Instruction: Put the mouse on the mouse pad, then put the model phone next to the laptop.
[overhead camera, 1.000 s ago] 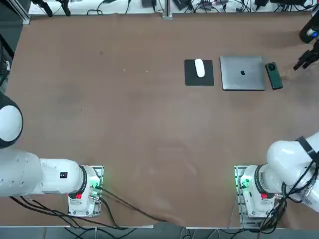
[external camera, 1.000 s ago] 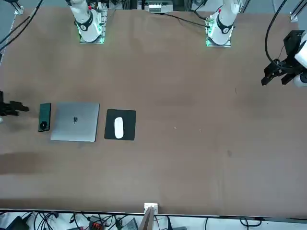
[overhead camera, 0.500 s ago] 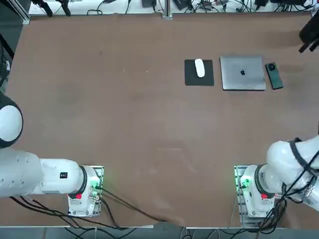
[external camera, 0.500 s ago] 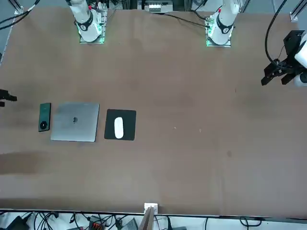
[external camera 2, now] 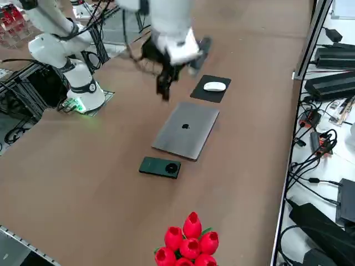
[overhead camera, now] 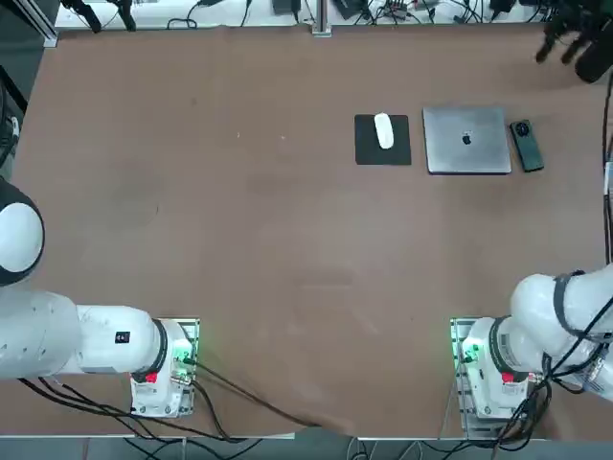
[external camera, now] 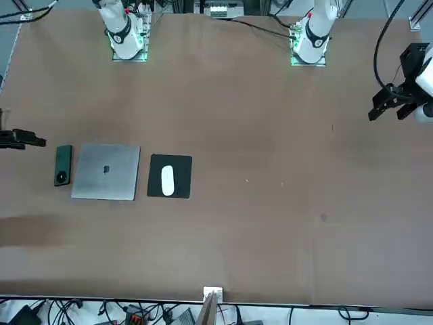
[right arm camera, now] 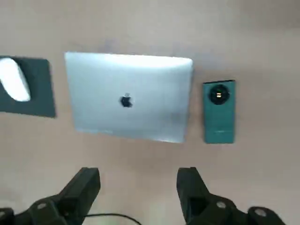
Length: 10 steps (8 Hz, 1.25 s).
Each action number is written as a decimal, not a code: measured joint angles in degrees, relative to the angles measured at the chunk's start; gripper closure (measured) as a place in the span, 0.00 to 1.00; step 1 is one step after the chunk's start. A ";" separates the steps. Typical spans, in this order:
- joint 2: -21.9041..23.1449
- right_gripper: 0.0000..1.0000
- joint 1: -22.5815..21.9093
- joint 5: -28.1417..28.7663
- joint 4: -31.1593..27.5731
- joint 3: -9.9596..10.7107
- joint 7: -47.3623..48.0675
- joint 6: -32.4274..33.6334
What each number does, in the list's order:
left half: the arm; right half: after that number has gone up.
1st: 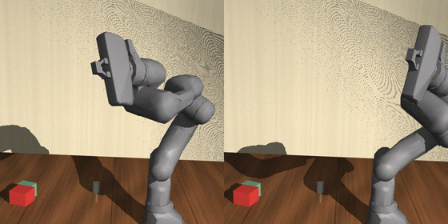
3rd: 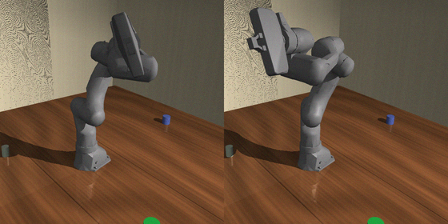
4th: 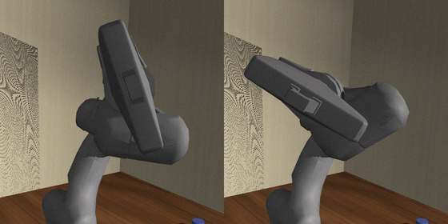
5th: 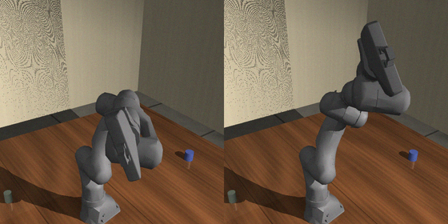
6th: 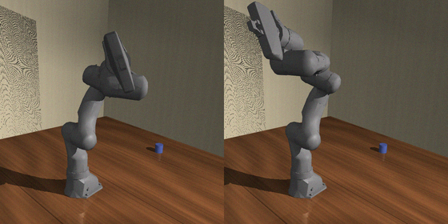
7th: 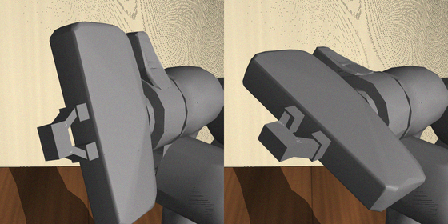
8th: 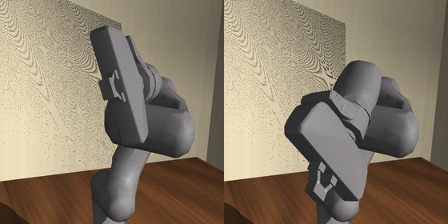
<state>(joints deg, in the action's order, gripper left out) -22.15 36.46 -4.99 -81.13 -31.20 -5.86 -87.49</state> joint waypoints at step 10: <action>6.53 0.00 -22.05 1.51 5.80 12.69 11.23 8.38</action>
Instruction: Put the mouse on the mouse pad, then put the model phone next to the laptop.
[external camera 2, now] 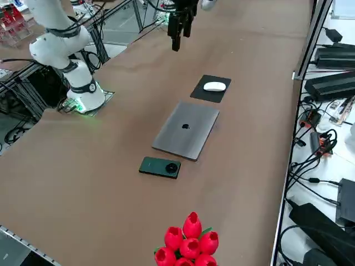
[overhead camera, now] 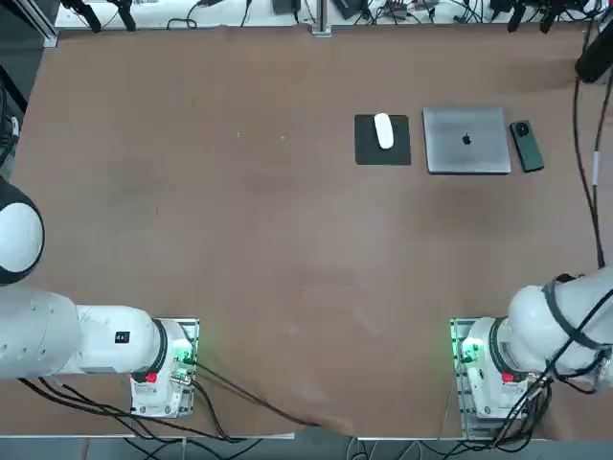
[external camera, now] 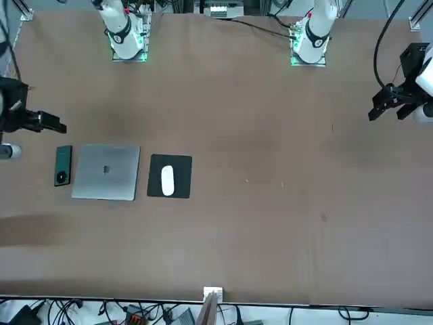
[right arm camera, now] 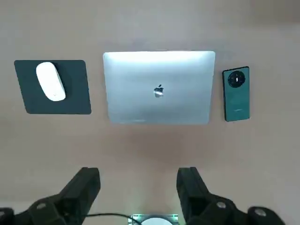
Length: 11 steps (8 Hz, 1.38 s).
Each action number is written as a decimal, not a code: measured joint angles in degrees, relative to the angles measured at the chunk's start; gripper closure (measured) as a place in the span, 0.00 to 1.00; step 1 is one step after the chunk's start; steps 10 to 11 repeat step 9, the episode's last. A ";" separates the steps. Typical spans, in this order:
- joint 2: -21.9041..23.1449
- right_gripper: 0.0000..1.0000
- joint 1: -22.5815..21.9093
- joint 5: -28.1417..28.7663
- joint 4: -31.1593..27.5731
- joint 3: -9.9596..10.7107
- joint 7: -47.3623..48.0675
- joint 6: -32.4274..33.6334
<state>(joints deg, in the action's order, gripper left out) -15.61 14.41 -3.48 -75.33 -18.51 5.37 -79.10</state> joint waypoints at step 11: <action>19.97 0.00 -17.53 3.22 -22.50 19.08 -4.23 -12.99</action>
